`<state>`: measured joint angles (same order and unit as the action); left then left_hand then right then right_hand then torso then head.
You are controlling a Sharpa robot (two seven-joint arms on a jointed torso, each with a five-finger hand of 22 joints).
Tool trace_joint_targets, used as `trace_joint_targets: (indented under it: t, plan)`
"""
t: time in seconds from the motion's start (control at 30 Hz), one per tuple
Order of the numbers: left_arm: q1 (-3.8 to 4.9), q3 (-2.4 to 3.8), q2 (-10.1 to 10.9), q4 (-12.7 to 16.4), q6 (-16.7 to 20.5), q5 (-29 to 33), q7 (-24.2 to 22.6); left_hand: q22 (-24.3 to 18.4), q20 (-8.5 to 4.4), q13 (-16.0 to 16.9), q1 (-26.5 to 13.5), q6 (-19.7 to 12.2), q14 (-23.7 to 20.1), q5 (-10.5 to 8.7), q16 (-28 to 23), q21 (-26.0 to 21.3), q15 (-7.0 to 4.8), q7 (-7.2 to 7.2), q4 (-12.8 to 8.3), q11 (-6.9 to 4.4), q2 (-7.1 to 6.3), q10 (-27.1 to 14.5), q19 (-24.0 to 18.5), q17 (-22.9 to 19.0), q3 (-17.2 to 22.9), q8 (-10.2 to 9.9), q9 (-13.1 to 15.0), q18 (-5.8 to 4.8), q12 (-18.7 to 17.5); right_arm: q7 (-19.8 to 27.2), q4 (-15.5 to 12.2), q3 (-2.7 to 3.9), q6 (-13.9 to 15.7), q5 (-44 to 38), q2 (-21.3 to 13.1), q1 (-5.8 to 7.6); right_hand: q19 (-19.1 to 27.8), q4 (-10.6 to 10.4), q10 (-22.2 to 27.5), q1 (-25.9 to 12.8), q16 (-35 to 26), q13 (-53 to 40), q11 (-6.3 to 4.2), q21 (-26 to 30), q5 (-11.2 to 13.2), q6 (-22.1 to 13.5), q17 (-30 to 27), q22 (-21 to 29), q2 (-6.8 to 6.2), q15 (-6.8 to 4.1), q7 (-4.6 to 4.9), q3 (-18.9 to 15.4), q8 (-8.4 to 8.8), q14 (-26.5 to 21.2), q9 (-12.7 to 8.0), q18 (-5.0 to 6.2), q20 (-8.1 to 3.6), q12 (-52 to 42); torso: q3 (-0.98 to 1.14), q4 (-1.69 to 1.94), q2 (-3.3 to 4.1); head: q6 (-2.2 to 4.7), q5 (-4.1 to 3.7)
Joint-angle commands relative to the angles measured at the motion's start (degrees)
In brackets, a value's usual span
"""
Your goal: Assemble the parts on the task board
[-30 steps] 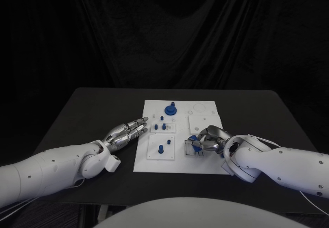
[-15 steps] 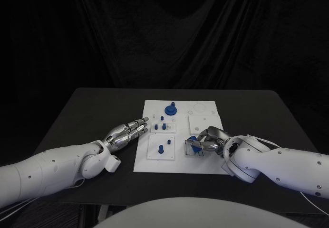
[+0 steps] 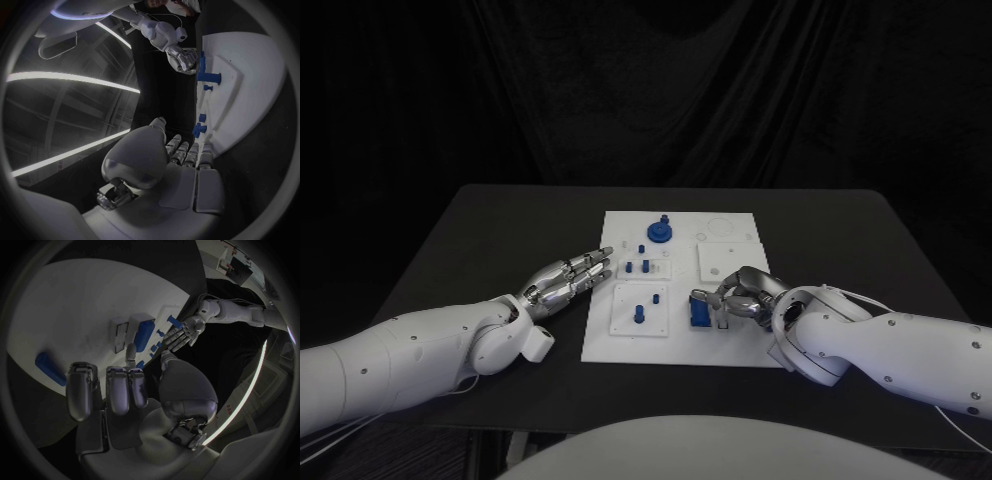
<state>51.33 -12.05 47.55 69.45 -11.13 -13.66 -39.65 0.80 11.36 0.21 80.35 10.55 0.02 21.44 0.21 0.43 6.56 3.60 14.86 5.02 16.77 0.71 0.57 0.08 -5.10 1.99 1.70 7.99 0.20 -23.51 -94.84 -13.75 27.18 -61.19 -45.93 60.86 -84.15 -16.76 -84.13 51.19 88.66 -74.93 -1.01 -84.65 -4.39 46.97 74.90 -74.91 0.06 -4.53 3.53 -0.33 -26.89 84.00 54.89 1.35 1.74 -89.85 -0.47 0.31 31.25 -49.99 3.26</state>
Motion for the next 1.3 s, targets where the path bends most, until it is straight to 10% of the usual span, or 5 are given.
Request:
trace_joint_targets:
  t: [0.03, 0.17, 0.4, 0.77, 1.3]
  plan:
    - [-0.23, -0.04, -0.10, 0.02, -0.66, 0.26, -8.58, -0.02, 0.32, 0.03, 0.49, -0.12, -0.02, 0.31, -0.21, -0.09, 0.26, 0.34, -0.04, 0.15, -0.11, -0.02, -0.12, -0.08, 0.45, 0.13, 0.00, 0.91, 0.03, 0.98, -0.30, 0.02, 1.63, -0.48, -0.37, -0.13, -3.14, -0.01, -5.87, -0.56, -0.19, -15.07, 0.41, 0.28, 0.18, 0.34, 11.93, -13.01, 0.02, 0.34, -0.06, -0.36, 0.25, 5.34, -0.08, 0.21, 0.39, -0.15, -0.01, 0.06, 0.03, -0.01, 0.03]
    - [-0.24, -0.04, -0.06, 0.04, -0.67, 0.26, -8.59, -0.03, 0.31, 0.04, 0.46, 0.00, -0.02, 0.31, -0.21, -0.10, 0.24, 0.51, -0.02, 0.03, -0.11, -0.01, -0.12, -0.08, 0.54, 0.18, 0.03, 0.93, 0.04, 2.77, -0.85, 0.04, 3.55, -2.00, -1.15, -0.12, -3.18, 0.23, -5.87, 0.38, -0.08, -15.07, 0.36, 0.21, -1.22, 0.58, 12.13, -13.04, 0.50, 0.30, -0.13, -1.02, 0.06, 5.39, 0.01, 0.19, 0.37, -0.15, -0.01, 0.08, 0.03, -0.01, -0.03]
    - [-0.26, -0.04, 0.08, 0.21, -0.45, 0.26, -8.68, -0.03, 0.31, 0.04, 0.46, 0.00, -0.02, 0.31, -0.21, -0.10, 0.24, 0.51, -0.02, 0.03, -0.11, -0.01, -0.12, -0.08, 0.54, 0.18, 0.03, 0.93, 0.04, 3.61, -3.91, 0.16, 4.03, -4.76, -4.54, 1.86, -3.44, 0.58, -5.87, 7.47, 0.08, -15.07, 0.08, -0.29, -11.29, 0.97, 12.43, -13.24, 1.07, 0.06, -0.44, -1.92, -0.37, 5.45, 0.20, 0.05, 0.12, -0.15, 0.00, 0.06, -0.01, -0.01, 0.01]
    - [-0.26, -0.04, 0.35, 0.75, 0.14, 0.26, -8.64, 0.02, 0.28, 0.07, 0.43, 0.28, -0.02, 0.29, -0.21, -0.07, 0.18, 0.62, -0.01, -0.06, -0.15, 0.07, -0.09, -0.08, 0.58, 0.26, 0.08, 0.95, 0.06, -4.67, -7.82, -0.21, -6.12, -11.02, -13.16, 7.50, -3.46, 0.98, -5.87, 11.76, 0.03, -15.07, 0.44, -0.36, -19.61, 0.07, 12.30, -13.26, 0.37, 0.34, 0.04, -3.01, 1.79, 5.41, -1.81, 0.03, 0.33, -0.15, -0.06, 0.20, -0.13, -0.01, 0.09]
    - [-0.26, -0.04, 0.28, 0.45, -0.08, 0.27, -8.52, 0.02, 0.26, 0.07, 0.41, 0.25, -0.02, 0.31, -0.21, -0.07, 0.15, 0.66, -0.02, -0.06, -0.18, 0.09, -0.09, -0.08, 0.60, 0.28, 0.07, 0.97, 0.07, -12.00, -7.18, -0.49, -10.15, -25.92, -15.55, 3.78, -3.31, 1.41, -5.87, 13.99, -0.25, -15.07, 0.54, -0.02, -22.94, 0.77, 11.71, -13.14, -0.18, 0.43, 0.13, -3.07, 2.49, 5.28, -2.96, 0.12, 0.46, -0.15, -0.12, -0.03, -0.05, -0.01, -0.20]
